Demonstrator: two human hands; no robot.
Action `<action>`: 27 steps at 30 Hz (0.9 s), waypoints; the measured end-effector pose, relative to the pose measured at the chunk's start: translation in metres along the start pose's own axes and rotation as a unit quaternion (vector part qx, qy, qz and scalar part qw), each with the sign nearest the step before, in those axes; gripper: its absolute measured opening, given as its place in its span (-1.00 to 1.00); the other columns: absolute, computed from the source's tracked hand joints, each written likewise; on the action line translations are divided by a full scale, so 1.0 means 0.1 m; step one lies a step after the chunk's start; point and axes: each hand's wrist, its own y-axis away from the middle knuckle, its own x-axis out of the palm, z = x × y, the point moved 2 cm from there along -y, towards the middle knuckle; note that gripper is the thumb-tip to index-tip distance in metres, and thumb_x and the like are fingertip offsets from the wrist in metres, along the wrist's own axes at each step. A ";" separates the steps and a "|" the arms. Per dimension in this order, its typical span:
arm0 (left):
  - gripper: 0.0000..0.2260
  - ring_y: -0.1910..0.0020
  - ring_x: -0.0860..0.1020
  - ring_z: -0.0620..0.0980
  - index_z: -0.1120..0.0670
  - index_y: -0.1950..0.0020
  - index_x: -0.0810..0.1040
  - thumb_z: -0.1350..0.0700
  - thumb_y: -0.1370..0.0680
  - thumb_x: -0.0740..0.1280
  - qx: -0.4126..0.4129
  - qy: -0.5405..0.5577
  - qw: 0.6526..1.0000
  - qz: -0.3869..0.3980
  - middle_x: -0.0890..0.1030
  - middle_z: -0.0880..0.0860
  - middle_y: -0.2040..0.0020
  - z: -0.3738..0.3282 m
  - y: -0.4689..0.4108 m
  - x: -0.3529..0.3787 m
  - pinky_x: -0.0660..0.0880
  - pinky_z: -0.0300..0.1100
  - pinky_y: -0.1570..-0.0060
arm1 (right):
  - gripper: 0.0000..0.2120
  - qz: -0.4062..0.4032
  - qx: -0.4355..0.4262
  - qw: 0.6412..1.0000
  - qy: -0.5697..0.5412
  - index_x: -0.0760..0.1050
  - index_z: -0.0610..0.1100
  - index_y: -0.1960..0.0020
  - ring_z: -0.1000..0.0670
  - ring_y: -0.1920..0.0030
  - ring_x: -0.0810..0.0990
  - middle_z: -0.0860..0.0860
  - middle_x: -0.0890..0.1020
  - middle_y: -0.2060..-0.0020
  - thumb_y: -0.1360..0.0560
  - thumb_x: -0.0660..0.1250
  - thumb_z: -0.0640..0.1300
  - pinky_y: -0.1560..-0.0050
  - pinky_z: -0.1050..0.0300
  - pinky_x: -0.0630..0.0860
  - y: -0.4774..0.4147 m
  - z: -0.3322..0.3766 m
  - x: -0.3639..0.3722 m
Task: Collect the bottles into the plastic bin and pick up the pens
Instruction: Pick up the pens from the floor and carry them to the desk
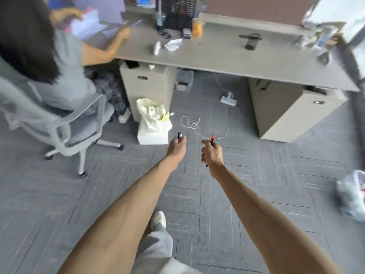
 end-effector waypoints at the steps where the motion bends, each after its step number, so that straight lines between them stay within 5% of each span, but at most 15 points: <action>1: -0.70 0.05 0.57 0.29 0.13 -0.04 0.50 -0.07 -0.60 0.12 -0.001 -0.006 1.000 0.007 0.59 0.30 0.07 -0.11 -0.24 0.12 0.40 -0.08 0.16 | -0.88 -0.021 0.003 1.000 -0.009 0.43 -0.16 -0.03 0.05 0.51 0.24 -0.01 0.29 0.43 -0.61 0.13 -0.20 0.61 0.32 0.17 -0.22 0.11 -0.06; 3: -0.58 -0.09 0.55 0.38 0.17 -0.09 0.50 -0.14 -0.52 0.13 -0.004 -0.022 1.000 0.020 0.56 0.37 -0.14 -0.36 -0.65 0.36 0.51 0.09 0.07 | -0.89 -0.059 0.003 0.998 -0.022 0.42 -0.14 0.02 0.09 0.57 0.24 -0.01 0.28 0.44 -0.61 0.13 -0.21 0.60 0.34 0.15 -0.62 0.34 -0.21; 6: -0.63 -0.10 0.52 0.44 0.12 0.05 0.52 -0.14 -0.45 0.13 0.009 -0.044 0.998 0.046 0.53 0.40 -0.17 -0.74 -1.21 0.78 0.51 0.22 -0.04 | -0.86 -0.102 -0.004 0.994 -0.043 0.43 -0.13 0.08 0.16 0.66 0.21 0.00 0.29 0.46 -0.59 0.13 -0.22 0.60 0.34 0.15 -1.19 0.68 -0.48; 10: -0.74 -0.12 0.52 0.41 0.17 -0.03 0.52 0.03 -0.60 0.14 0.021 -0.061 0.994 0.083 0.53 0.39 -0.18 -1.23 -1.83 1.45 0.39 0.02 0.19 | -0.84 -0.155 -0.012 0.986 -0.054 0.47 -0.07 0.14 0.10 0.58 0.26 0.01 0.36 0.47 -0.57 0.17 -0.19 0.54 0.25 0.22 -1.91 1.08 -0.91; 15: -0.74 -0.06 0.56 0.39 0.10 0.11 0.51 0.00 -0.61 0.13 0.050 -0.083 0.990 0.099 0.56 0.37 -0.18 -1.89 -2.65 2.48 0.43 0.06 0.14 | -0.80 -0.174 -0.029 0.982 -0.073 0.35 -0.07 0.24 0.07 0.54 0.25 0.02 0.33 0.48 -0.56 0.18 -0.19 0.52 0.25 0.19 -3.06 1.57 -1.53; 18: -0.77 -0.04 0.57 0.34 0.07 0.13 0.46 -0.03 -0.60 0.13 0.054 -0.074 0.992 0.084 0.56 0.34 -0.18 -2.29 -3.11 3.03 0.30 -0.08 0.14 | -0.81 -0.170 -0.036 0.984 -0.043 0.33 -0.05 0.29 0.03 0.49 0.26 0.04 0.34 0.48 -0.50 0.18 -0.15 0.47 0.17 0.22 -3.81 1.88 -1.88; 20: -0.77 -0.09 0.56 0.34 0.08 0.06 0.47 -0.04 -0.60 0.13 0.055 -0.078 0.993 0.072 0.58 0.32 -0.15 -2.57 -3.37 3.35 0.31 -0.10 0.13 | -0.82 -0.160 -0.039 0.986 -0.019 0.32 -0.03 0.32 0.02 0.46 0.26 0.06 0.33 0.48 -0.46 0.16 -0.10 0.43 0.13 0.22 -4.26 2.09 -2.09; 24: -0.78 0.28 0.44 0.11 0.02 0.15 0.43 -0.06 -0.59 0.12 0.066 -0.075 0.993 0.061 0.53 0.16 0.12 -3.10 -3.85 3.86 0.31 -0.09 0.20 | -0.85 -0.143 -0.037 0.989 0.003 0.40 -0.03 0.29 0.03 0.43 0.29 0.09 0.37 0.46 -0.42 0.17 -0.01 0.35 0.08 0.24 -5.05 2.54 -2.39; 27: -0.80 0.22 0.43 0.14 0.02 0.16 0.40 -0.05 -0.56 0.12 0.066 -0.072 0.994 0.043 0.51 0.15 0.18 -3.40 -4.24 4.11 0.30 -0.09 0.23 | -0.82 -0.116 -0.040 0.992 -0.001 0.49 -0.01 0.22 0.07 0.41 0.34 0.10 0.42 0.41 -0.47 0.15 -0.01 0.36 0.16 0.25 -5.56 2.85 -2.48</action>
